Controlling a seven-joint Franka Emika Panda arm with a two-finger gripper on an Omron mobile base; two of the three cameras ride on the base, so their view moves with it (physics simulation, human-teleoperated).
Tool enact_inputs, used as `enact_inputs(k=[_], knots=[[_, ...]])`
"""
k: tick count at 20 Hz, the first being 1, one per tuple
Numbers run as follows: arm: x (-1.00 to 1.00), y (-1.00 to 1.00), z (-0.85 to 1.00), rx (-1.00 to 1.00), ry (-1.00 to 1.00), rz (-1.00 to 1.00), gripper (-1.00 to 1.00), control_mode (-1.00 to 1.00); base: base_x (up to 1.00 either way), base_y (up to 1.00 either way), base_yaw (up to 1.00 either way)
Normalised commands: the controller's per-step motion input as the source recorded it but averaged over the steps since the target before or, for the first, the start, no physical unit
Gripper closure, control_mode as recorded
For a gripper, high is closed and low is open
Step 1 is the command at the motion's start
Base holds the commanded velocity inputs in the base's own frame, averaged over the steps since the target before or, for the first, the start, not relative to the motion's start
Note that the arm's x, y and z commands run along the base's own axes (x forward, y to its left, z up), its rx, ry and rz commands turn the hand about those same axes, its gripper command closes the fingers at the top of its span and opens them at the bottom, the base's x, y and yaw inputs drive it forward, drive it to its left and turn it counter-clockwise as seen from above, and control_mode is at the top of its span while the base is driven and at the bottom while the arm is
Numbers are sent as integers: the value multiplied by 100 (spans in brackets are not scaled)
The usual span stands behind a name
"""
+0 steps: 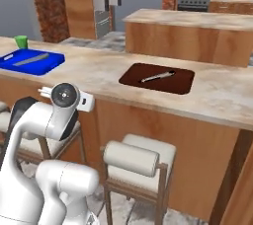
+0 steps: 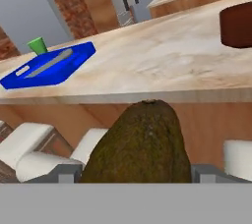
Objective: Gather the mushroom and avocado from the fridge and place them on a tray on the dining counter. Then gather the steak and chicken drumstick from the fridge and place them on the other tray.
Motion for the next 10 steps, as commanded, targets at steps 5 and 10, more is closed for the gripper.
enact_inputs(k=[5, 10], knots=[[0, 0, 0, 0, 0, 0, 100, 100, 45, 94, -22], [0, 0, 0, 0, 0, 0, 100, 100, 47, 85, -20]])
